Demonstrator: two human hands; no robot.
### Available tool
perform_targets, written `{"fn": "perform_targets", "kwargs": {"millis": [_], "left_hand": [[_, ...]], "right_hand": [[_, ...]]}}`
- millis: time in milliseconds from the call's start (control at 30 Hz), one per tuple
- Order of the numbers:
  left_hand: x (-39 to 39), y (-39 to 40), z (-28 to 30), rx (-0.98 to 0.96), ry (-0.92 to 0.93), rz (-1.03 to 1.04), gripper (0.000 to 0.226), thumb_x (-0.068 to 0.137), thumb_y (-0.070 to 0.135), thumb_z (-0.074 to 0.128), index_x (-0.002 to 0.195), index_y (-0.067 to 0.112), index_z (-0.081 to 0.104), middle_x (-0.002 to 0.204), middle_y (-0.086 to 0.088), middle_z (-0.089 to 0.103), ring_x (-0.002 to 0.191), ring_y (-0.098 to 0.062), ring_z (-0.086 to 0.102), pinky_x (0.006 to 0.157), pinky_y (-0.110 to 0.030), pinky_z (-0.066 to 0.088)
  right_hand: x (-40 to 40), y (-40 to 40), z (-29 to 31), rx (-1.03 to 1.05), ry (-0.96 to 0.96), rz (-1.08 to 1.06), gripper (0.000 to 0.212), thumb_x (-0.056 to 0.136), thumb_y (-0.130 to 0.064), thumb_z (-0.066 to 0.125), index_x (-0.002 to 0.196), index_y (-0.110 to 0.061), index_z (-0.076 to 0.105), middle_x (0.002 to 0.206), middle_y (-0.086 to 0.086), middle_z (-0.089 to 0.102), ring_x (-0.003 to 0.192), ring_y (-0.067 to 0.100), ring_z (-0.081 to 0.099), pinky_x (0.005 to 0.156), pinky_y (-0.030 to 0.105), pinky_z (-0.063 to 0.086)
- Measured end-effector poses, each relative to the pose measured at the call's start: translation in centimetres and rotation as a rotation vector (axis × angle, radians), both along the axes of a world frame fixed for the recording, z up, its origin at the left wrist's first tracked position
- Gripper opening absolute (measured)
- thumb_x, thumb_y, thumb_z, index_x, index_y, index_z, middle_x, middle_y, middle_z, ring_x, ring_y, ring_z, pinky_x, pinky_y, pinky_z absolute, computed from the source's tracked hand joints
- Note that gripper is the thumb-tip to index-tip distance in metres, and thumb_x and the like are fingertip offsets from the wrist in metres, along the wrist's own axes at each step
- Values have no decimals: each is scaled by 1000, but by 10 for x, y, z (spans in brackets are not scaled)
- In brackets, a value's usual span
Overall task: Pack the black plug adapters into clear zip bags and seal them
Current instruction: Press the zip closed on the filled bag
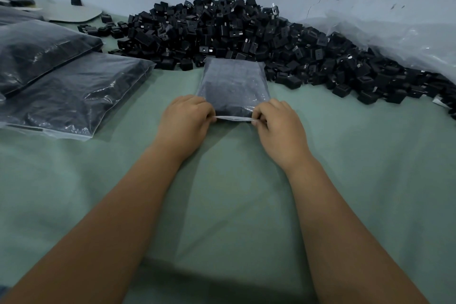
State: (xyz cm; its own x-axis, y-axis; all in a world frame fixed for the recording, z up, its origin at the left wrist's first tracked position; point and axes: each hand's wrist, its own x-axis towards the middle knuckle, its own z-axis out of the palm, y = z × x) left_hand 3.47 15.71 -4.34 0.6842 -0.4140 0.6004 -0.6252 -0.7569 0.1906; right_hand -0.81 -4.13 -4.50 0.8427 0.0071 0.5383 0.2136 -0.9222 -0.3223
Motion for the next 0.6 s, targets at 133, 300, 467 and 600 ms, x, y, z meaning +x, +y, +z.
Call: {"fn": "perform_targets", "kwargs": {"millis": [133,300,467,600], "left_hand": [[-1,-1,0,4,-15,-24,6,83,9,74,83,4,76,82,-13,68,80,-35,61,75,-38,44],[-3,-1,3,-13,-22,-80,4,80,4,76,82,1,77,79,-14,69,75,-35,62,69,-34,44],[-1,-2,2,-6,3,-140,8,85,5,72,87,-1,77,84,-15,69,81,-35,60,72,-37,46],[-2,-7,2,7,-12,-173,7,85,2,69,83,-2,74,83,-15,69,80,-35,61,74,-40,48]], "right_hand": [[-2,2,1,-57,-22,-19,8,82,-10,68,88,-12,63,90,1,56,88,23,49,76,34,41],[0,15,3,-218,-7,26,14,82,-19,69,96,-17,67,94,0,56,96,21,49,80,26,31],[3,16,3,-259,-39,-8,10,91,-21,59,91,-16,68,92,0,60,96,22,50,78,25,26],[4,14,3,-247,-26,-19,12,92,-17,57,91,-16,69,92,-2,61,95,21,49,77,25,25]]}}
